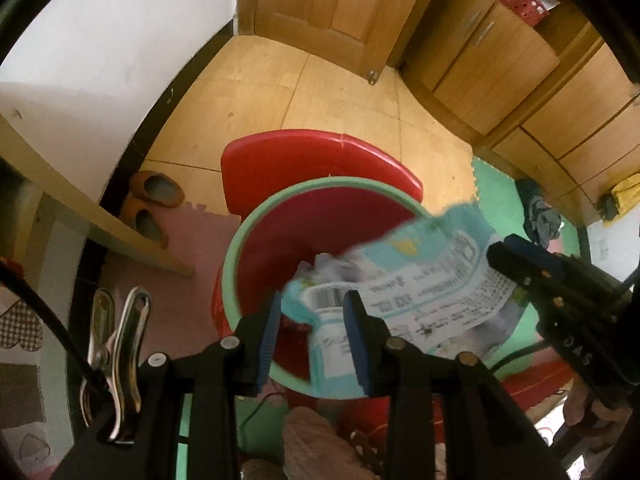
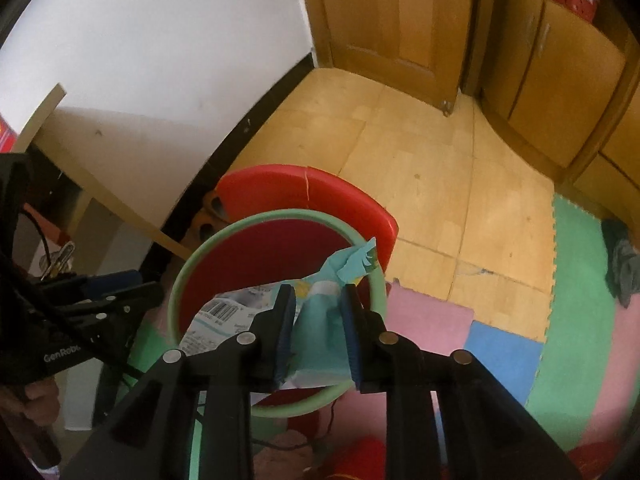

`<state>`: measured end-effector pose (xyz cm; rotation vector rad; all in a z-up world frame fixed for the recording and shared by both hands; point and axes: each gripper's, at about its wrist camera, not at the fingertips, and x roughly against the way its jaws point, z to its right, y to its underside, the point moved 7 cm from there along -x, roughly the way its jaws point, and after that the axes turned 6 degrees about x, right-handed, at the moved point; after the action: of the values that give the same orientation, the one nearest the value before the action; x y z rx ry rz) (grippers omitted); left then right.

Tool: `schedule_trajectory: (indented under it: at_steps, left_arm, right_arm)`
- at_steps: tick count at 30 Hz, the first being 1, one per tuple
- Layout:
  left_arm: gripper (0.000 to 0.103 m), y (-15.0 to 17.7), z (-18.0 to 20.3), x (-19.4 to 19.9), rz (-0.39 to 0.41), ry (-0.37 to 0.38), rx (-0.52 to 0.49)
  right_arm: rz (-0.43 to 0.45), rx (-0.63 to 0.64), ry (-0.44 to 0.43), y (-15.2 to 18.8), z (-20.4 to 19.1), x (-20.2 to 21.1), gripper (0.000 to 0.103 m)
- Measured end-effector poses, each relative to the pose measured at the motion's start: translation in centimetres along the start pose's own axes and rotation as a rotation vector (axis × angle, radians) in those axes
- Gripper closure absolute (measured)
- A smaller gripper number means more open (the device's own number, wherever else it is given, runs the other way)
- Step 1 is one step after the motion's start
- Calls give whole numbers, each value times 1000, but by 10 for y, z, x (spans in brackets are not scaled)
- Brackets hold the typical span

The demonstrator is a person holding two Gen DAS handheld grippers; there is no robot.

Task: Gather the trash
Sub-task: 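Open both tools over the red bin to drop the teal bag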

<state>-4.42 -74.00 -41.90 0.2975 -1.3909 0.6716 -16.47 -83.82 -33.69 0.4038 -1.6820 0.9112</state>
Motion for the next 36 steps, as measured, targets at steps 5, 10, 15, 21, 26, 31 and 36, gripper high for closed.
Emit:
schedule_trajectory:
  at_steps: [5,10,15,21,26,31,36]
  left_arm:
    - [69,-2,-3,-9,-26,-7,27]
    - [68,-3,-8,-12,-50,-8,40]
    - [66,0,-14,-13,-64,-7,53]
    - [63,0,-16,-10,-74,-1,60]
    - [60,-2,-22,4,-69,13,88]
    - [58,0,-34,16,-54,4,127]
    - [58,4,-47,22,-56,-5,168]
  right_arm:
    - [-10,5,17,0,2,-6,79]
    - [31,-2,48,-9,3,3,79]
    - [1,9,7,-11,-6,-5,79]
    - [-25,16,-64,-11,-25,-15,79]
    - [-56,42,-144,-8,-48,-31,79]
    - [-135,98,-156,13,-65,-63,79]
    - [-210,110,-144,25,-61,-99,79]
